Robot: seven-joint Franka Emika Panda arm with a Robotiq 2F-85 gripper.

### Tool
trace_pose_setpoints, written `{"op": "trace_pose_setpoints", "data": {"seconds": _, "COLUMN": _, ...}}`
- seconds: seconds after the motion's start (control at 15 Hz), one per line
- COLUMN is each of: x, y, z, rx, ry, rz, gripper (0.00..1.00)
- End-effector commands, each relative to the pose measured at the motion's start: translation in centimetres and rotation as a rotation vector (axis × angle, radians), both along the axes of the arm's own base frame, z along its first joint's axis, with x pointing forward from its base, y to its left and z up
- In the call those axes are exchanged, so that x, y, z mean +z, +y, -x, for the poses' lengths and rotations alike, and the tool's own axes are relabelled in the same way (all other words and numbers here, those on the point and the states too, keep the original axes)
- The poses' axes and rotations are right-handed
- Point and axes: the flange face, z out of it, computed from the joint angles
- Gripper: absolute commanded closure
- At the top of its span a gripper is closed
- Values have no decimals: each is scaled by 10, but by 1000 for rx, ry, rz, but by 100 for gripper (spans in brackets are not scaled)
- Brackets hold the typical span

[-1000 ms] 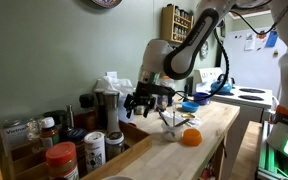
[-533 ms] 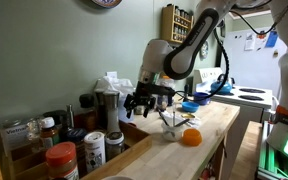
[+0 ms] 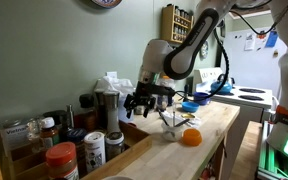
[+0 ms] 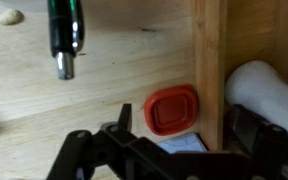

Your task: Pick up the red lid and put it on the upside down clear container

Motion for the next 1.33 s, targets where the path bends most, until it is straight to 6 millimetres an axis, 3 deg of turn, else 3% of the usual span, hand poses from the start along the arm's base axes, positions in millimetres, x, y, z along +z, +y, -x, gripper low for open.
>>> {"op": "trace_pose_setpoints", "data": {"seconds": 0.0, "x": 1, "y": -1, "z": 0, "rx": 1, "ry": 1, "rz": -1, "gripper": 0}}
{"op": "trace_pose_setpoints", "data": {"seconds": 1.27, "x": 0, "y": -3, "z": -2, "rx": -3, "ry": -7, "rz": 26, "gripper": 0}}
